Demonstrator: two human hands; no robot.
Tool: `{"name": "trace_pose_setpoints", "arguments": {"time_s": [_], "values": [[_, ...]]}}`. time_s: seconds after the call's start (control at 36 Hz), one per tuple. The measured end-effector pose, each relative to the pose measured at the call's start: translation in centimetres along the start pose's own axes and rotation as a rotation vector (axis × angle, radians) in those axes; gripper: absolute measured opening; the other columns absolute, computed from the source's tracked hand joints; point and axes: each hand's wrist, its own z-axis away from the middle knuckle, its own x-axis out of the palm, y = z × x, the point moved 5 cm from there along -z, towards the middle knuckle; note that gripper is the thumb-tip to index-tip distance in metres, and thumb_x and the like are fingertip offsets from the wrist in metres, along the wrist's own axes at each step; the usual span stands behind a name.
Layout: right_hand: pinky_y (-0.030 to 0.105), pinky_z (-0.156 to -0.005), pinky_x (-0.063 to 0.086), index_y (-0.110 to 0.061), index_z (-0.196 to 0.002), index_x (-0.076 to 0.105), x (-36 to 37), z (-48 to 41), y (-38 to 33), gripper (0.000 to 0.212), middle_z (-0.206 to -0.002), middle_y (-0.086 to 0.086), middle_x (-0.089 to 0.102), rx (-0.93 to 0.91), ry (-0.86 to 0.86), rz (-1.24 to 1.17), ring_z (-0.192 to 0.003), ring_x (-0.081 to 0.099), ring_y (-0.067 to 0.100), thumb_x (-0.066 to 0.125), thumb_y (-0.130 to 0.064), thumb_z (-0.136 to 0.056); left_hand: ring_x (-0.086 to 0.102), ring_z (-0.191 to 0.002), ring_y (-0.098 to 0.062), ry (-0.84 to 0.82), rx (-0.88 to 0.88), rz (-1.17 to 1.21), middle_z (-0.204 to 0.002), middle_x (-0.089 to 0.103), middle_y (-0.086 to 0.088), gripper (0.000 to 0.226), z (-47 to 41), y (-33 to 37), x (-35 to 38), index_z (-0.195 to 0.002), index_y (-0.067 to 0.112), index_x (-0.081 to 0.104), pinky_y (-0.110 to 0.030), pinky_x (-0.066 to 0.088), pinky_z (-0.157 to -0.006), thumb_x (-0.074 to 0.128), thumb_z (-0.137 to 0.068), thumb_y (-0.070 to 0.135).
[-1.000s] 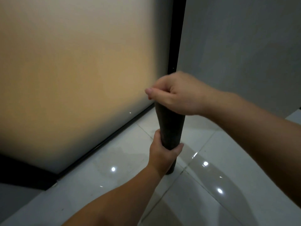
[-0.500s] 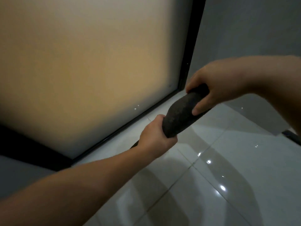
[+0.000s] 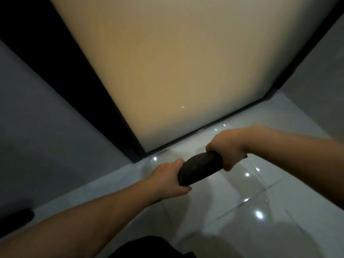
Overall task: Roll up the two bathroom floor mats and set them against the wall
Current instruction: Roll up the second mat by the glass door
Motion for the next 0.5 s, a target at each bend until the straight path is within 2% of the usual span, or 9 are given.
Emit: {"name": "trace_pose_setpoints", "arguments": {"time_s": [0.08,0.14,0.19,0.22,0.31,0.42,0.5], "values": [[0.03,-0.068,0.04,-0.025,-0.102,0.054,0.1,-2.5,-2.7,0.036,-0.074,-0.008,0.049,-0.089,0.019,0.016,-0.075,0.052,0.018,0.072,-0.033,-0.072,0.062,-0.09,-0.013,-0.021,-0.06,0.018,-0.101,0.064,0.006,0.052,1.8,-3.1,0.2,-0.11,0.033,0.046,-0.033,0.054,-0.075,0.073,-0.067,0.047],[0.03,-0.07,0.04,-0.025,-0.105,0.054,0.5,-4.5,-3.9,0.041,-0.078,-0.008,0.051,-0.148,0.034,-0.017,-0.077,0.052,0.017,0.07,-0.047,-0.074,0.062,-0.087,-0.012,-0.027,-0.101,-0.016,-0.099,0.063,0.007,0.052,2.6,-5.0,0.7,-0.111,0.033,0.046,-0.031,0.054,-0.072,0.073,-0.069,0.046],[0.031,-0.073,0.04,-0.024,-0.111,0.055,0.9,-6.3,-4.5,0.054,-0.088,-0.004,0.057,-0.176,0.027,-0.085,-0.08,0.053,0.017,0.056,-0.067,-0.078,0.061,-0.087,-0.012,-0.009,-0.148,-0.061,-0.099,0.062,0.007,0.051,3.4,-6.3,0.9,-0.111,0.032,0.045,-0.027,0.049,-0.068,0.071,-0.07,0.045],[0.031,-0.074,0.041,-0.023,-0.115,0.055,1.1,-7.1,-4.7,0.059,-0.094,-0.001,0.059,-0.184,0.023,-0.12,-0.082,0.053,0.018,0.047,-0.07,-0.081,0.061,-0.086,-0.011,0.004,-0.174,-0.074,-0.1,0.062,0.008,0.05,3.8,-6.9,0.8,-0.111,0.031,0.046,-0.024,0.045,-0.067,0.071,-0.071,0.046],[0.032,-0.08,0.039,-0.024,-0.123,0.055,0.9,-8.5,-5.6,0.058,-0.111,0.001,0.061,-0.264,0.029,-0.203,-0.09,0.051,0.016,0.034,-0.067,-0.089,0.061,-0.088,-0.012,0.065,-0.276,-0.115,-0.102,0.062,0.008,0.05,5.6,-7.6,0.1,-0.111,0.032,0.046,-0.026,0.044,-0.067,0.069,-0.07,0.048],[0.033,-0.093,0.044,-0.023,-0.111,0.065,0.0,-8.7,-7.1,0.052,-0.112,-0.002,0.064,-0.401,-0.095,-0.418,-0.102,0.059,0.016,0.041,-0.064,-0.088,0.061,-0.088,-0.017,0.139,-0.431,-0.214,-0.101,0.062,0.006,0.041,9.6,-6.2,-1.3,-0.106,0.03,0.047,-0.034,0.051,-0.073,0.064,-0.074,0.05],[0.029,-0.087,0.05,-0.018,-0.103,0.07,-0.6,-7.8,-8.6,0.053,-0.103,-0.001,0.072,-0.472,-0.267,-0.602,-0.095,0.067,0.014,0.052,-0.063,-0.084,0.061,-0.086,-0.018,0.212,-0.505,-0.314,-0.098,0.062,0.004,0.035,13.0,-4.0,-3.2,-0.102,0.028,0.05,-0.032,0.047,-0.071,0.065,-0.075,0.044]]}}
